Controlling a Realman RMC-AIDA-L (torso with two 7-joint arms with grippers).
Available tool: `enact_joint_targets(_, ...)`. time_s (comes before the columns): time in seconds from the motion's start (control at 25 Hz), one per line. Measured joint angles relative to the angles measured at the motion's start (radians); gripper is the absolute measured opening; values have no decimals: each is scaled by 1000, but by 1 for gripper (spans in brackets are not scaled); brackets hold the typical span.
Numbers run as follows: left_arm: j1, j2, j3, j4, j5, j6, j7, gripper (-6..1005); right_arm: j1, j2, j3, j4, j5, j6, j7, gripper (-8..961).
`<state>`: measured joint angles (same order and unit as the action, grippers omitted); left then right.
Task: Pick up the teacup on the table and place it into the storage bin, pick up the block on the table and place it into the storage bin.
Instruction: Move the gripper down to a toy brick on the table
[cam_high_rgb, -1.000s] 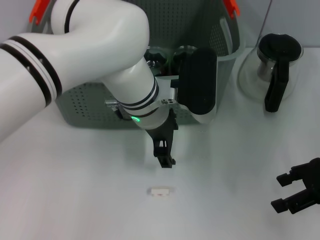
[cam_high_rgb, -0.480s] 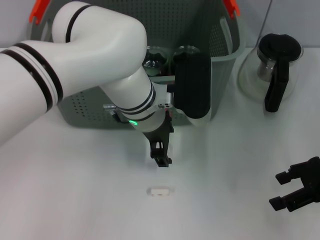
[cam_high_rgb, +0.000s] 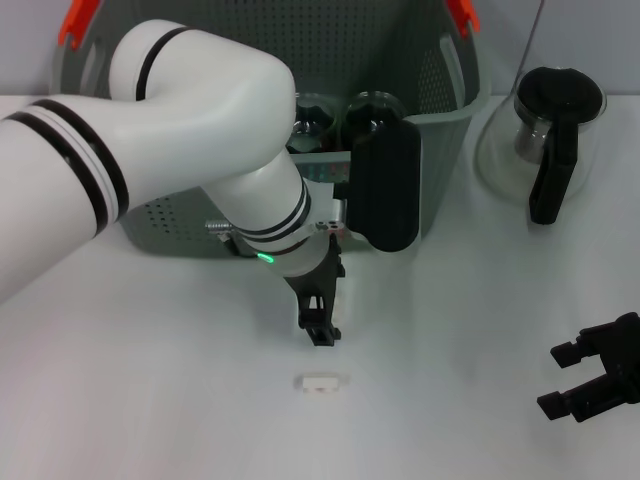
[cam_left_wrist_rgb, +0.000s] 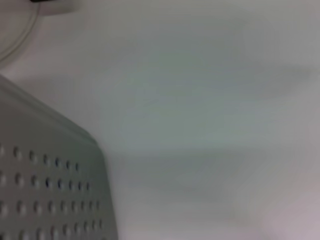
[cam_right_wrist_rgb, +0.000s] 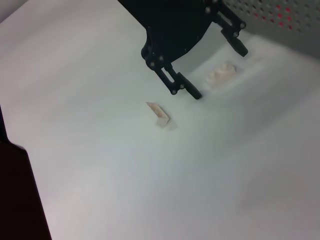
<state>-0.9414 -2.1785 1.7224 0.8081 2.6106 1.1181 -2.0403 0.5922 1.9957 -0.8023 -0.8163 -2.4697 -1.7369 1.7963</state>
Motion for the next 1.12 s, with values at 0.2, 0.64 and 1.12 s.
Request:
enact_joint_targets(0.2,0,0,1,-8,0,-3,0,805,0,1,0,0,0,1,0,945)
enact_joint_targets(0.64,-5,0,13,-9,0,-2,-22,770,-2,3,0,8,0,6,-1,945)
enact_joint_targets(1.12,-30,0,13,-32,-1,2,-50,536,-2,6,-9,10,0,14,-11,945)
